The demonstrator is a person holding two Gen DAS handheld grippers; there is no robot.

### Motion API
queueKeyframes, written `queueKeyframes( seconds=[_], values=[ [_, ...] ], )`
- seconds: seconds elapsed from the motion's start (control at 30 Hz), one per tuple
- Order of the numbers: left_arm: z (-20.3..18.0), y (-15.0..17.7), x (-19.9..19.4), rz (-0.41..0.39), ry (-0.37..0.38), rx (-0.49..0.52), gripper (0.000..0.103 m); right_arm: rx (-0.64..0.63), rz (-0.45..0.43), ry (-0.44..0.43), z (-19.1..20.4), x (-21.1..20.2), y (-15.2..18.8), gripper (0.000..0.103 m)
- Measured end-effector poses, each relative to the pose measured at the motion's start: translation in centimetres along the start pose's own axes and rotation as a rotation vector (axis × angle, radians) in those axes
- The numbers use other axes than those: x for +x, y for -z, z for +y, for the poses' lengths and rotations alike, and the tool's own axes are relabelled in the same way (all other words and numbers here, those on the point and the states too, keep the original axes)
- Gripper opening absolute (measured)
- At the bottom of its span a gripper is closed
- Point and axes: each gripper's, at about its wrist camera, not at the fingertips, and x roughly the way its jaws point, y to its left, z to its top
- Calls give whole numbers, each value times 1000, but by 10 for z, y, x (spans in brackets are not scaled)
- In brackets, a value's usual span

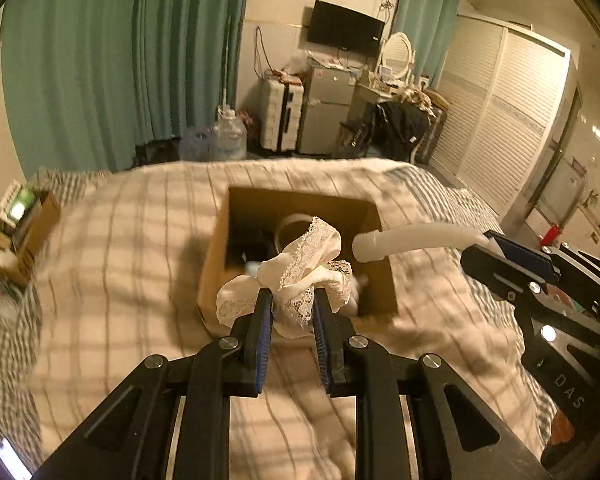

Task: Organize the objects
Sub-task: 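Lower the lace cloth into the box with the left tool while the right tool drops the tube in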

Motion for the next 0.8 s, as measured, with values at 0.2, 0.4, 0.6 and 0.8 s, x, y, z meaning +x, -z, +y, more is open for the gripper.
queueKeyframes(
  seconds=[0.2,0.4,0.6,0.8],
  values=[
    [7,-32,34,-9,-23,9,20,-10,1,15,-11,41,-30,19],
    [13,-41,82,32,-36,17,20,-10,36,28,-27,97,-35,19],
    [19,-37,132,84,-32,16,20,-36,102,36,-36,151,-21,19],
    [21,-26,159,132,-34,20,20,15,112,-18,-44,176,-6,21]
  ],
)
